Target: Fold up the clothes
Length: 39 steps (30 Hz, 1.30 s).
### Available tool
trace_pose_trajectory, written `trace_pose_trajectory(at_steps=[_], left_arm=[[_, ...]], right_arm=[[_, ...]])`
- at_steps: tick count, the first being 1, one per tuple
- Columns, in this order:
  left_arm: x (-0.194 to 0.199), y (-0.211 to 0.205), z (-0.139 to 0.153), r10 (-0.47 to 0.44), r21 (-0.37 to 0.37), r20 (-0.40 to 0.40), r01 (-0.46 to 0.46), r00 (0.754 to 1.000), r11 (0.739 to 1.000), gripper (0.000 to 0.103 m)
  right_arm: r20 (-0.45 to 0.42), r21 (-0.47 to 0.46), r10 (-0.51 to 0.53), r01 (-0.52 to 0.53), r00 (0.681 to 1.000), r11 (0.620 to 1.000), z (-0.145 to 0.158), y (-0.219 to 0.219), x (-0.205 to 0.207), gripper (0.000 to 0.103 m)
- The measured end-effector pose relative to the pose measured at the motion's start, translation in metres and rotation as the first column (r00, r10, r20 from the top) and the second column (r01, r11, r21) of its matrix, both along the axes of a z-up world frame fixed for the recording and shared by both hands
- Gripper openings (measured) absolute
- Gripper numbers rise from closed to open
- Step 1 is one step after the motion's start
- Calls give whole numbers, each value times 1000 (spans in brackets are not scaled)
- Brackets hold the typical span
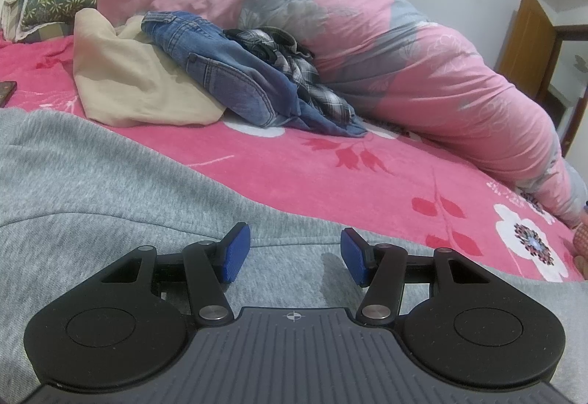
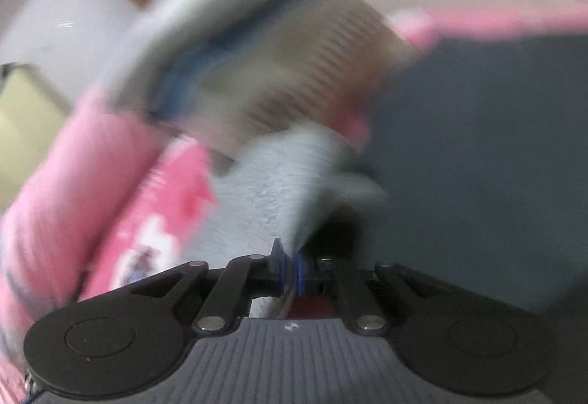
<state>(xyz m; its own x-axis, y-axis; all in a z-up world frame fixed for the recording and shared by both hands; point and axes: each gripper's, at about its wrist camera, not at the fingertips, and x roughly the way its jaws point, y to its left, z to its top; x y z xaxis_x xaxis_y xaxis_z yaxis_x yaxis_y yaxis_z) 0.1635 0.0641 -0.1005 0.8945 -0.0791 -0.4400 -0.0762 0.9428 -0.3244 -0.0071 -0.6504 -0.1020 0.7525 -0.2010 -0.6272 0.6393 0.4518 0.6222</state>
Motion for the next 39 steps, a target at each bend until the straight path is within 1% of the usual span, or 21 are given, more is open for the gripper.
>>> trace_pose_trajectory(at_steps=[2, 5, 6, 8, 10, 12, 13, 14, 15, 17, 19, 21, 24, 26, 28, 30, 32, 33, 36, 37, 39], left_arm=[[0, 0, 0, 0, 0, -1, 0, 1000, 1000, 55], [0, 0, 0, 0, 1, 0, 0, 1000, 1000, 55], [0, 0, 0, 0, 0, 0, 0, 1000, 1000, 55], [0, 0, 1, 0, 0, 0, 0, 1000, 1000, 55], [0, 0, 1, 0, -2, 1, 0, 1000, 1000, 55], [0, 1, 1, 0, -4, 1, 0, 1000, 1000, 55], [0, 1, 1, 0, -5, 1, 0, 1000, 1000, 55], [0, 1, 1, -1, -6, 1, 1, 1000, 1000, 55], [0, 1, 1, -1, -5, 1, 1, 1000, 1000, 55], [0, 1, 1, 0, -5, 1, 0, 1000, 1000, 55], [0, 1, 1, -1, -5, 1, 1, 1000, 1000, 55], [0, 1, 0, -1, -4, 1, 1, 1000, 1000, 55], [0, 1, 1, -1, -4, 1, 1, 1000, 1000, 55], [0, 1, 1, -1, -3, 1, 1, 1000, 1000, 55], [0, 0, 1, -1, -3, 1, 1, 1000, 1000, 55], [0, 1, 1, -1, -3, 1, 1, 1000, 1000, 55], [0, 1, 1, -1, -3, 1, 1, 1000, 1000, 55], [0, 1, 1, -1, -2, 1, 1, 1000, 1000, 55], [0, 1, 0, -1, -2, 1, 1, 1000, 1000, 55], [0, 1, 0, -1, -2, 1, 1, 1000, 1000, 55], [0, 1, 0, -1, -2, 1, 1, 1000, 1000, 55]], right_arm=[[50, 3, -12, 12, 999, 1000, 2, 2, -10, 6], [116, -111, 15, -2, 993, 994, 31, 20, -25, 6], [130, -132, 16, 1, 991, 991, 38, 22, -31, 6], [125, -154, 11, 9, 992, 988, 37, 21, -37, 6], [64, -129, -12, 20, 998, 991, 19, 13, -40, 6], [-10, -70, -32, 31, 999, 997, -3, -1, -44, 8], [8, -28, -45, 45, 999, 999, -8, -6, -49, 8], [32, 15, -60, 60, 998, 998, -12, -10, -53, 12], [37, 3, -75, 75, 997, 997, -8, -10, -55, 15], [43, -34, -104, 105, 994, 994, 2, -9, -59, 30], [17, -149, -139, 140, 990, 979, 21, -1, -63, 32], [-2, -273, -154, 148, 988, 950, 40, -2, -54, 32], [-12, -449, -65, 53, 998, 892, 65, 16, -30, 32], [-60, -526, 57, -80, 997, 847, 73, 31, 4, 32], [-129, -551, 178, -220, 976, 805, 71, 50, 48, 31], [-210, -542, 274, -345, 939, 766, 63, 66, 85, 30], [-289, -519, 314, -423, 904, 743, 48, 72, 129, 29], [-315, -496, 322, -444, 893, 747, 41, 74, 147, 28], [-403, -398, 327, -486, 855, 778, 16, 69, 194, 22], [-409, -375, 325, -482, 853, 792, 5, 60, 209, 19], [-380, -392, 317, -462, 869, 796, 2, 55, 218, 17]])
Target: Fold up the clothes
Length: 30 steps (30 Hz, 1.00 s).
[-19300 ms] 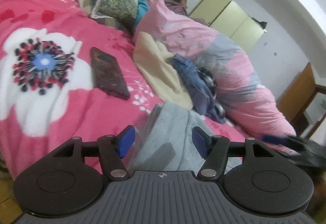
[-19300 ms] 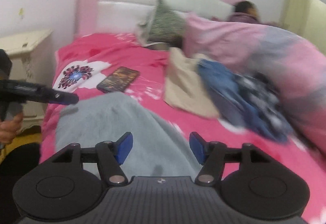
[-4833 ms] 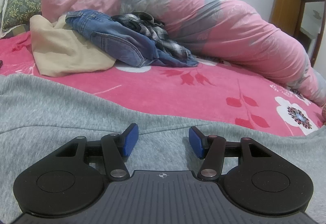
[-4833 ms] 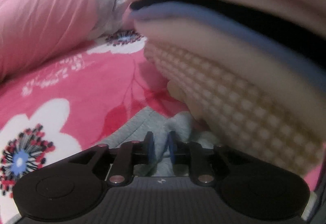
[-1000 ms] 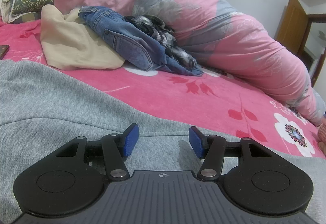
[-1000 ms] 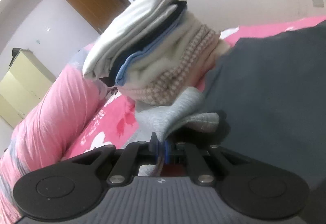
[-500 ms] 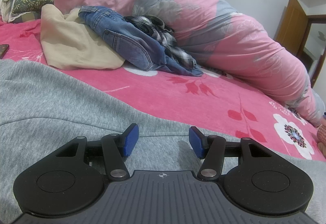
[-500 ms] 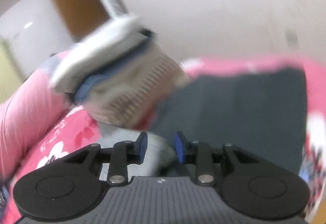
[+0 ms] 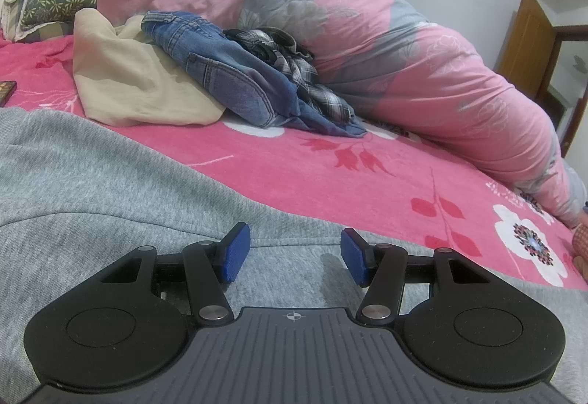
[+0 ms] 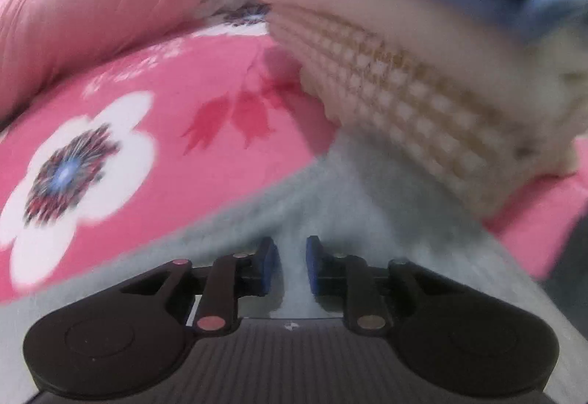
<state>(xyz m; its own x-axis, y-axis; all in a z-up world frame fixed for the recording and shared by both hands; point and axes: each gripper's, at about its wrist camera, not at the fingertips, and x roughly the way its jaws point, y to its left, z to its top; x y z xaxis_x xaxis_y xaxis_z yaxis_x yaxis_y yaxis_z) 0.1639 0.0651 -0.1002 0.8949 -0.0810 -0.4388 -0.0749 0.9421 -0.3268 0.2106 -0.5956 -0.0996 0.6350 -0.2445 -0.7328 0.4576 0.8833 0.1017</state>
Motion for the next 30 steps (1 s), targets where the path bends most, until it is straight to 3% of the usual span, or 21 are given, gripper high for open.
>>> trace_pose_trajectory(at_steps=[4, 10, 13, 15, 18, 22, 25, 28, 30], left_arm=[[0, 0, 0, -1, -2, 1, 1, 1000, 1000, 55], [0, -1, 0, 0, 1, 0, 0, 1000, 1000, 55], [0, -1, 0, 0, 0, 0, 0, 1000, 1000, 55], [0, -1, -1, -1, 1, 0, 1, 1000, 1000, 55], [0, -1, -1, -1, 2, 0, 1, 1000, 1000, 56], [0, -1, -1, -3, 4, -3, 3, 1000, 1000, 56], [1, -1, -1, -5, 3, -5, 5, 1000, 1000, 56], [1, 0, -1, -7, -4, -4, 7, 1000, 1000, 56], [0, 1, -1, -9, -12, -1, 9, 1000, 1000, 56]], right_arm=[[30, -21, -17, 17, 999, 1000, -7, -5, 10, 16], [80, -182, -3, 17, 997, 983, 10, 16, -6, 18], [184, -137, 81, -56, 980, 989, 35, 38, -24, 17], [230, -115, 181, -158, 956, 981, 51, 70, -50, 18], [221, -124, 388, -369, 895, 921, 65, 140, -82, 18], [160, -178, 646, -621, 747, 763, 57, 242, -111, 17], [101, -191, 738, -715, 667, 672, 42, 292, -118, 17], [-100, -250, 733, -730, 673, 636, 15, 308, -133, 17], [-112, -241, 687, -690, 718, 682, 19, 292, -150, 17]])
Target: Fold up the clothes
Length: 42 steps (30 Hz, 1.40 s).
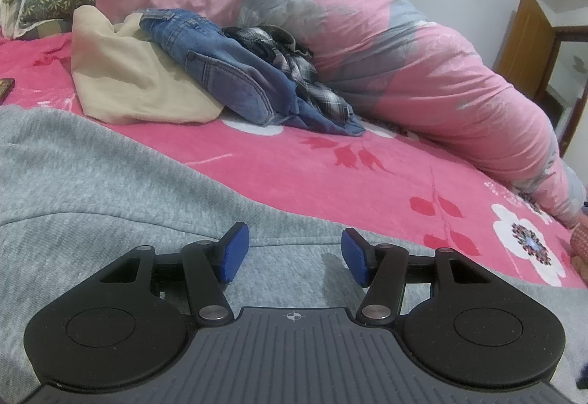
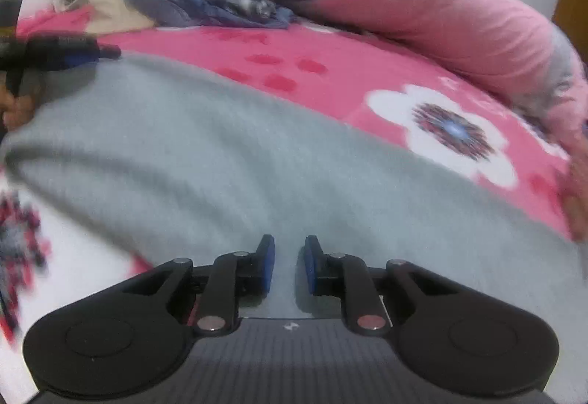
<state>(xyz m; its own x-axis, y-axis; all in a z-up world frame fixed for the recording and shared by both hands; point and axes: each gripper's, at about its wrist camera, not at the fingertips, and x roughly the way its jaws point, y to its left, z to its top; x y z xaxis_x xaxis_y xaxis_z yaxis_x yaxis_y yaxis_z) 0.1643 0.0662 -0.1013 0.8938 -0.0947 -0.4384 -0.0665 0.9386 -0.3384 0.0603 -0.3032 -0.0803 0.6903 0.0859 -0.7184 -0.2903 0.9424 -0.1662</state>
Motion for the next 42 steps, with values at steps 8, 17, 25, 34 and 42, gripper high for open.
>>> trace_pose_trajectory(at_steps=[8, 17, 25, 34, 42], left_arm=[[-1, 2, 0, -6, -14, 6, 6, 1000, 1000, 57], [-1, 2, -1, -9, -15, 5, 10, 1000, 1000, 58], [-12, -2, 24, -10, 6, -34, 10, 999, 1000, 59], [-102, -107, 57, -449, 204, -41, 447, 893, 871, 61], [-130, -154, 24, -500, 265, -245, 553, 831, 790, 60]], right_arm=[[88, 123, -67, 56, 994, 991, 55, 39, -8, 18], [-59, 95, 28, -23, 998, 995, 7, 74, -26, 19], [86, 141, -90, 78, 992, 987, 44, 37, -56, 20], [98, 193, -257, 235, 961, 953, 1, 3, -38, 20], [78, 379, -368, 314, 926, 870, 0, -48, -103, 20]])
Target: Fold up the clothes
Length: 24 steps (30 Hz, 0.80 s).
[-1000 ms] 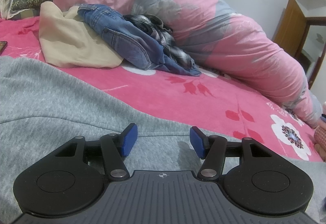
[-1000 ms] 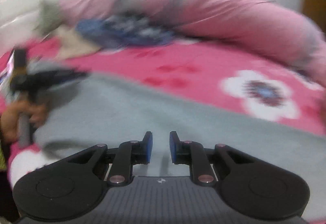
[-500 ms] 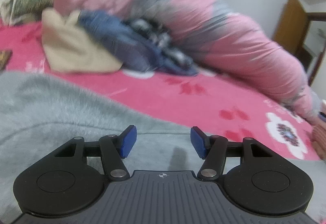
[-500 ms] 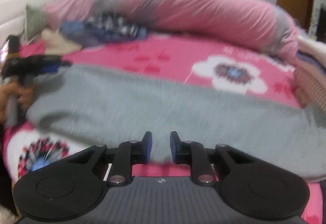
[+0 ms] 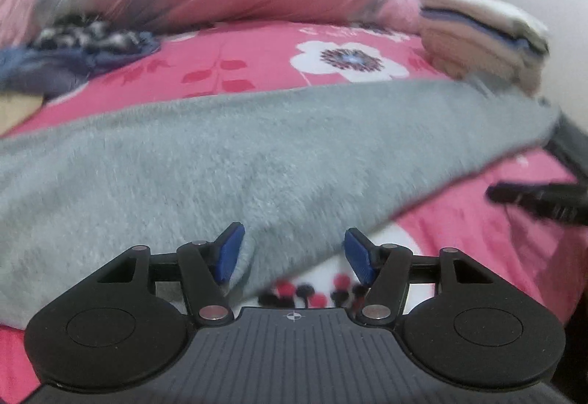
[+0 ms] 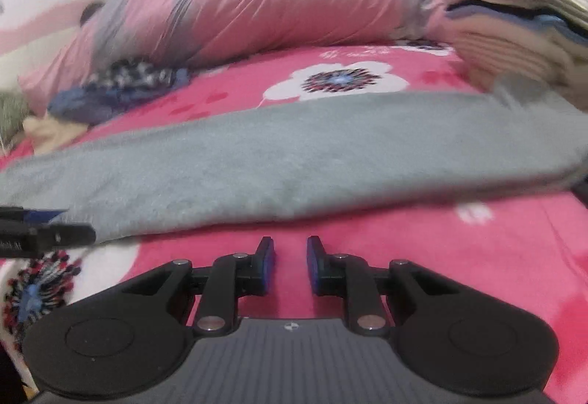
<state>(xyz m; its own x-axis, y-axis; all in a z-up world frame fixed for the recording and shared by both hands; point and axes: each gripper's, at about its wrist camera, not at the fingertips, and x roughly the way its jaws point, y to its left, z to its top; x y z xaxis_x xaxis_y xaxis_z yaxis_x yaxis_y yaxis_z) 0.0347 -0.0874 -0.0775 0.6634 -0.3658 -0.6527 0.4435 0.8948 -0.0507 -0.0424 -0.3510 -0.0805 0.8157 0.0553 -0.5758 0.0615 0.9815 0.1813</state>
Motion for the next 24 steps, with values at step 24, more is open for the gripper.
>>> trace_pose_trajectory(at_steps=[24], left_arm=[[6, -13, -3, -11, 78, 19, 9, 1000, 997, 65]], right_arm=[[100, 122, -346, 333, 933, 935, 9, -109, 12, 25]])
